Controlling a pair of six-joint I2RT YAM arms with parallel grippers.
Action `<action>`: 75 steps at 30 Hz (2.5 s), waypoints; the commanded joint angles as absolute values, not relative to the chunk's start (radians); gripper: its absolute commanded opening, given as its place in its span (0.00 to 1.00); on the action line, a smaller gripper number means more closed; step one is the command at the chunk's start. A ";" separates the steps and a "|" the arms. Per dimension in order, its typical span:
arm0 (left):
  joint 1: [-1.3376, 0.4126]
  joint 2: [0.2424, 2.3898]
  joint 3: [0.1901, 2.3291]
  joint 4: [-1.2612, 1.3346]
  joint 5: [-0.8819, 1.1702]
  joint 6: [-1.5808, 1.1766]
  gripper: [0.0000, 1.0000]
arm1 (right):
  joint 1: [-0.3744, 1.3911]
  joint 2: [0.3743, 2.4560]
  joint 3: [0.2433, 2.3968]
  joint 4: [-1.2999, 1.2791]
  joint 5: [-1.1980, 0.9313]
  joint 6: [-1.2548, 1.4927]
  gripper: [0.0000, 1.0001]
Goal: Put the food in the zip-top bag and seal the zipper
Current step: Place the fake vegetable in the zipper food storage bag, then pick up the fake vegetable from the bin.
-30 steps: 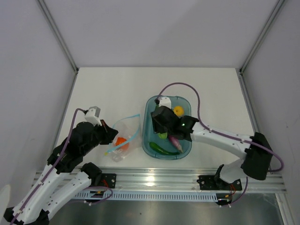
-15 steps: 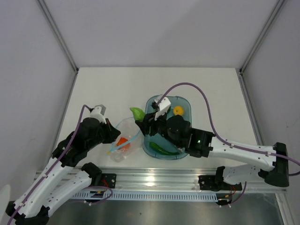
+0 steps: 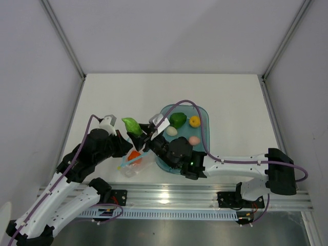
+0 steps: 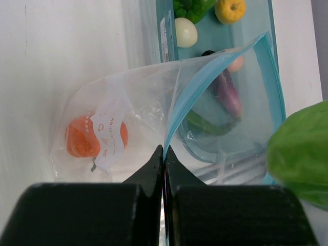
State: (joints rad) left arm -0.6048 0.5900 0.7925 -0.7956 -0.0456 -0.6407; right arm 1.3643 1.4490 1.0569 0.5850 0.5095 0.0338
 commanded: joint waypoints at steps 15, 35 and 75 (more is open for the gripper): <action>-0.607 0.588 0.853 -0.767 0.026 -0.676 0.00 | 1.373 1.503 0.887 0.904 0.558 0.020 0.43; -0.607 0.572 0.847 -0.782 -0.038 -0.663 0.01 | 1.333 1.261 1.015 0.313 0.698 0.236 0.99; -0.607 0.557 0.831 -0.784 -0.083 -0.657 0.01 | 1.015 1.703 1.060 -0.384 0.012 0.497 0.65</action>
State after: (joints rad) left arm -0.6048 0.5560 0.8112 -0.7982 -0.0753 -0.6552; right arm 1.0080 1.6833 1.0367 -0.4194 0.0334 0.4797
